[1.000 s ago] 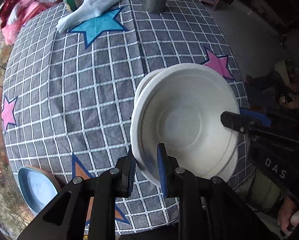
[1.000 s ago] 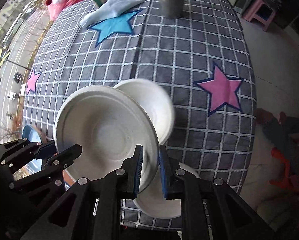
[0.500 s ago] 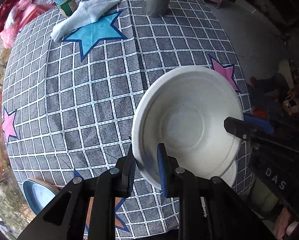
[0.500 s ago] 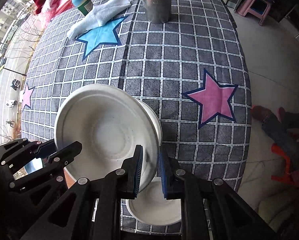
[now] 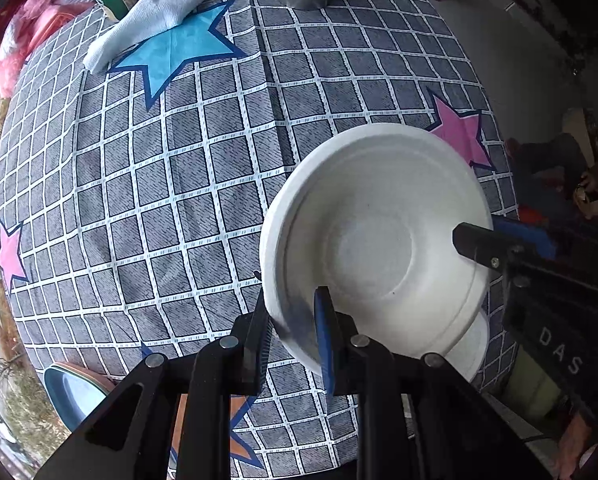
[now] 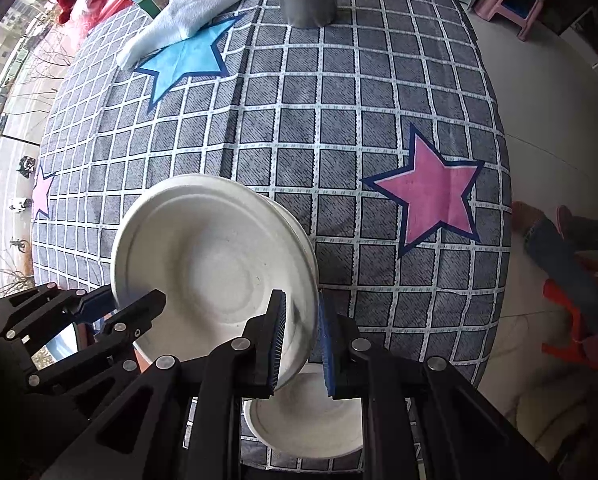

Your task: Organize plates and bowls

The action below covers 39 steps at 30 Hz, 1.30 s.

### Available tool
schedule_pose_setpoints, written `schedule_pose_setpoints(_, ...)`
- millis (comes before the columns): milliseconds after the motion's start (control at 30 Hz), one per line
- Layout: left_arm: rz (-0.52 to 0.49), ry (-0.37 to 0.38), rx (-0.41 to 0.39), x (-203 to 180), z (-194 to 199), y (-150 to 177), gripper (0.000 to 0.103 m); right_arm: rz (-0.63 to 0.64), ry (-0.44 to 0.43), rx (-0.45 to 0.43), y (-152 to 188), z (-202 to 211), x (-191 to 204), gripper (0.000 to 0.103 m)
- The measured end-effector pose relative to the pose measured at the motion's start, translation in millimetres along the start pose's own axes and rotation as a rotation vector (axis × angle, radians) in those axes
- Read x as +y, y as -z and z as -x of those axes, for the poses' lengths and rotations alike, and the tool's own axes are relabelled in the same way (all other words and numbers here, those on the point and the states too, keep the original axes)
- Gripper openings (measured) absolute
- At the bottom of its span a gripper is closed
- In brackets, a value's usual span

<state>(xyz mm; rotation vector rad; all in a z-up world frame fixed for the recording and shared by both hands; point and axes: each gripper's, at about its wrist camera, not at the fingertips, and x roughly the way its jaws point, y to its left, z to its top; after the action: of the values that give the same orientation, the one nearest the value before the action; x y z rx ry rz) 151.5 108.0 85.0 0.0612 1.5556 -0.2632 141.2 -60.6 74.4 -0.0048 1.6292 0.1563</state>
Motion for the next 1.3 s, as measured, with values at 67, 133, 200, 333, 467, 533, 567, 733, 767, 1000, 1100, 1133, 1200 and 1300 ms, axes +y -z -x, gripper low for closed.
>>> schedule_pose_setpoints(67, 0.000, -0.006, 0.002, 0, -1, -1, 0.023, -0.011, -0.008, 0.006, -1, -2, -3, 0.018)
schedule_pose_setpoints(133, 0.008, -0.032, 0.007, 1, -4, -3, 0.025, -0.026, -0.011, 0.006, -2, -2, -6, 0.018)
schedule_pose_setpoints(200, 0.022, -0.037, 0.008, 5, -5, -3, 0.030, -0.047, -0.003, -0.005, -3, 0, -10, 0.019)
schedule_pose_setpoints(333, 0.037, -0.037, 0.005, 11, -5, -1, 0.030, -0.088, 0.014, -0.045, 0, 8, -21, 0.071)
schedule_pose_setpoints(467, 0.034, -0.039, -0.004, 12, -2, 5, 0.033, -0.095, 0.004, -0.053, 8, 13, -28, 0.071)
schedule_pose_setpoints(533, 0.029, -0.034, -0.015, 11, 3, 12, 0.036, -0.092, 0.008, -0.057, 17, 14, -33, 0.071)
schedule_pose_setpoints(567, 0.025, -0.031, -0.022, 9, 5, 16, 0.038, -0.093, 0.007, -0.054, 22, 14, -35, 0.071)
schedule_pose_setpoints(733, 0.006, 0.003, -0.018, -2, 5, 43, 0.040, -0.108, 0.013, -0.004, 57, 1, -59, 0.071)
schedule_pose_setpoints(767, 0.000, 0.010, -0.011, -5, 3, 49, 0.041, -0.113, 0.015, 0.006, 64, -3, -65, 0.071)
schedule_pose_setpoints(1000, -0.052, 0.033, 0.068, -29, -21, 83, 0.041, -0.172, 0.008, 0.091, 115, -29, -101, 0.071)
schedule_pose_setpoints(1100, -0.069, 0.046, 0.103, -40, -31, 91, 0.041, -0.153, 0.017, 0.125, 129, -40, -105, 0.071)
schedule_pose_setpoints(1133, -0.077, 0.045, 0.112, -45, -36, 93, 0.041, -0.143, 0.023, 0.133, 132, -43, -105, 0.071)
schedule_pose_setpoints(1200, -0.080, 0.046, 0.128, -51, -44, 95, 0.041, -0.122, 0.027, 0.143, 138, -49, -105, 0.071)
schedule_pose_setpoints(1300, -0.069, 0.042, 0.143, -59, -56, 96, 0.040, -0.080, 0.042, 0.144, 139, -54, -104, 0.071)
